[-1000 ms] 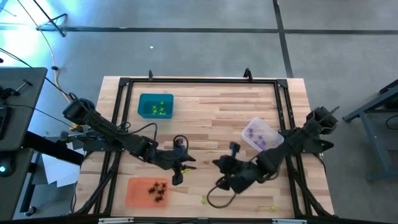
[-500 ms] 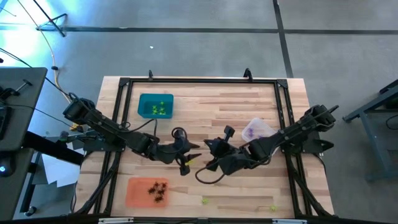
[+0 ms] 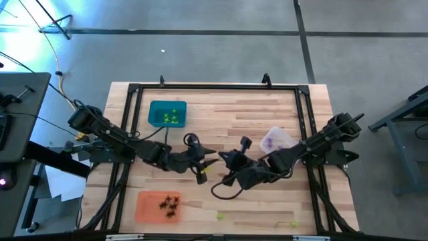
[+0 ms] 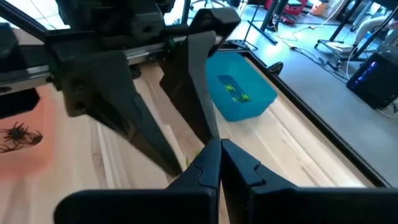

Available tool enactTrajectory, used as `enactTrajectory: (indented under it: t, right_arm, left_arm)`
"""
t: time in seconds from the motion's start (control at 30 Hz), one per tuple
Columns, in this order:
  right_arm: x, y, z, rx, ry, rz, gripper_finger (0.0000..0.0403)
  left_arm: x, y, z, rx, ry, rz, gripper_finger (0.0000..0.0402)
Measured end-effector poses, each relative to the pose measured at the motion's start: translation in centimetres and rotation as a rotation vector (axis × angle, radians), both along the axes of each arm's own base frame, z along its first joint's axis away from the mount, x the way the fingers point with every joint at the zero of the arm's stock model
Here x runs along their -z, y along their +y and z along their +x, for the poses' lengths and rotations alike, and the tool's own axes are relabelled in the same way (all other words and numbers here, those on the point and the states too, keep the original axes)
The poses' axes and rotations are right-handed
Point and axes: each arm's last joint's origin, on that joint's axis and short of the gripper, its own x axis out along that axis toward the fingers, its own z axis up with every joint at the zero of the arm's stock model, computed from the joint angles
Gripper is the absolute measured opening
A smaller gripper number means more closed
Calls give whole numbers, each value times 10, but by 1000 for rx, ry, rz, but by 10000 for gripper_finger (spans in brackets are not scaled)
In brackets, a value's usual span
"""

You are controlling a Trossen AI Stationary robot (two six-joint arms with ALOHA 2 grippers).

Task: Sort Halloween decoration
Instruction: Put the green spider toy into the blue bin

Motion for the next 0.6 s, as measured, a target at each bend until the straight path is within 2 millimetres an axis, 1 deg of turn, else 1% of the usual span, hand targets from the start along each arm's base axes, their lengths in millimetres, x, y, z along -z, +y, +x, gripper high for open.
enactTrajectory:
  t: [0.43,0.6]
  right_arm:
    - [-4,1,3,-18,-29,-19,0]
    - [-7,2,4,-31,-46,-20,0]
  left_arm:
    - [-5,0,2,24,-39,2,136]
    - [-5,3,4,12,-39,3,136]
